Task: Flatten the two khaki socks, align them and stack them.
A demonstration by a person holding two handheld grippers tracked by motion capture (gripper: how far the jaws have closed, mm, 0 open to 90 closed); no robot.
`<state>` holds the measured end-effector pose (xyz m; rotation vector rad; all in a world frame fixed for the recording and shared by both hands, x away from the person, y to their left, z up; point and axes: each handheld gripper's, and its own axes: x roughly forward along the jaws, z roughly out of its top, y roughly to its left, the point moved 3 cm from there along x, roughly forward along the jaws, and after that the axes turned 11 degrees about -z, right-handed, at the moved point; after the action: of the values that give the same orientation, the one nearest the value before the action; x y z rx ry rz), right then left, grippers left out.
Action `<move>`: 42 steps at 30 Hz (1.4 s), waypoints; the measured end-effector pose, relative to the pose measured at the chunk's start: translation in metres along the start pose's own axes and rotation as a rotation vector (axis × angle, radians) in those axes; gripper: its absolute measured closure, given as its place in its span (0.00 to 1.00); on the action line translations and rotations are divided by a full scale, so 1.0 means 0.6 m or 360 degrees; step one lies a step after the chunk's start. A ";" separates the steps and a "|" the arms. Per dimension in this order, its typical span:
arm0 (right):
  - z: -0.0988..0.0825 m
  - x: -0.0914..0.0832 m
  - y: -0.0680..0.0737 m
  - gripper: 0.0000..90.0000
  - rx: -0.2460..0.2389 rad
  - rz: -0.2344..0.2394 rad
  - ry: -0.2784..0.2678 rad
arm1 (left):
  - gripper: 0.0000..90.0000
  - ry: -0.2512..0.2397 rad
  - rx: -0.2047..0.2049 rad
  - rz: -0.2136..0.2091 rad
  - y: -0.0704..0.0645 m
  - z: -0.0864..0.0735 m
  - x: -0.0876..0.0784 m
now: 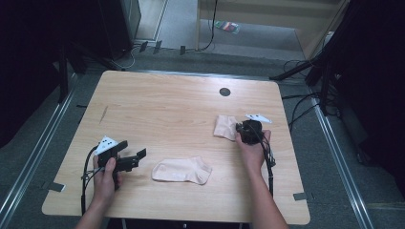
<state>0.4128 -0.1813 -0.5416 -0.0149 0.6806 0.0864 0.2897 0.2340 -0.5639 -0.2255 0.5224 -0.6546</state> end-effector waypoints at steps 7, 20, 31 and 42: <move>0.038 -0.043 0.046 0.98 -0.0034 0.0134 -0.0065 | 0.10 -0.0004 -0.0007 -0.0001 0.000 0.000 0.000; 0.075 -0.086 0.187 0.98 -0.0140 0.0451 -0.0129 | 0.10 -0.0018 -0.0016 -0.0003 0.001 0.001 0.000; 0.091 -0.136 0.233 0.98 -0.0038 0.0869 -0.0164 | 0.10 -0.0051 -0.0013 -0.0009 0.002 0.001 -0.006; -0.018 -0.010 0.132 0.98 -0.0120 0.0612 0.0177 | 0.16 -0.0048 0.0020 0.0018 -0.002 0.001 -0.003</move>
<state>0.3945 -0.1036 -0.5448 0.0393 0.7849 0.4837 0.2884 0.2343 -0.5621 -0.2204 0.4902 -0.6424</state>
